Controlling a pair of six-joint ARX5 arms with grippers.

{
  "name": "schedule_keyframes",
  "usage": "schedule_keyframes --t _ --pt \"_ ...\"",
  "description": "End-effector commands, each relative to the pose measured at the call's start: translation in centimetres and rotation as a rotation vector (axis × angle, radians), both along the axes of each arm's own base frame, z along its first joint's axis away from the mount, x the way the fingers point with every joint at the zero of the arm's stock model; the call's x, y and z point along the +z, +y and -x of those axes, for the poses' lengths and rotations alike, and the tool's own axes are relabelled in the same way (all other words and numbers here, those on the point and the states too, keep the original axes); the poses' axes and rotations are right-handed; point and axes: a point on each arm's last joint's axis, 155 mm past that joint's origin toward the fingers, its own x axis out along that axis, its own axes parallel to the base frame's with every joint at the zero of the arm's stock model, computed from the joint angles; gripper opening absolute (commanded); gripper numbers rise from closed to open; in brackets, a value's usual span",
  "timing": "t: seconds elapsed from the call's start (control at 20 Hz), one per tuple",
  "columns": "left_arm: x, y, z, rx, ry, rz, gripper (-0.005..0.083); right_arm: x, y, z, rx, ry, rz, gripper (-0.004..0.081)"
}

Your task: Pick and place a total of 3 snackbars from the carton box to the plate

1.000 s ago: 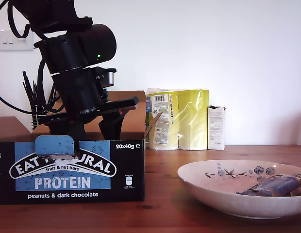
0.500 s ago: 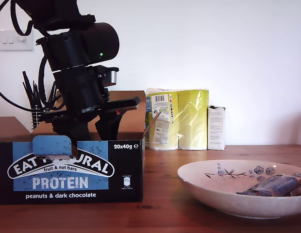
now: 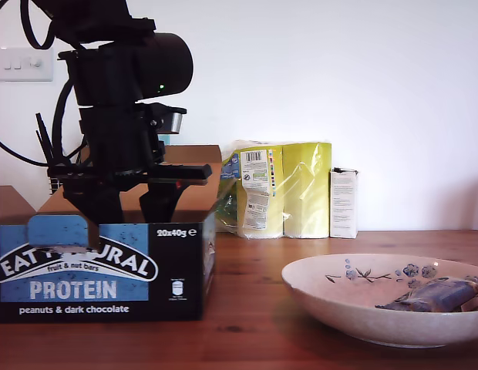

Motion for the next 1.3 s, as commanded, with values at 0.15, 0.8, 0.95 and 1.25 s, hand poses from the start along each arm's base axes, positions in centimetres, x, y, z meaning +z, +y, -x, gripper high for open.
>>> schedule_keyframes --t 0.15,0.8,0.95,1.25 --pt "0.0 1.9 0.3 0.019 -0.002 -0.075 0.0375 0.6 0.3 0.1 0.014 -0.009 -0.017 -0.0013" --pt "0.1 0.9 1.4 0.017 0.084 0.057 0.0438 0.6 0.4 0.2 0.021 -0.006 -0.020 -0.0013" --pt "0.2 1.8 0.9 0.038 0.079 0.052 0.0451 0.6 0.4 0.2 0.021 -0.007 -0.021 -0.0013" --pt "0.1 2.4 0.5 0.055 0.078 0.054 0.0559 0.8 0.5 0.1 0.021 -0.014 -0.026 -0.0013"
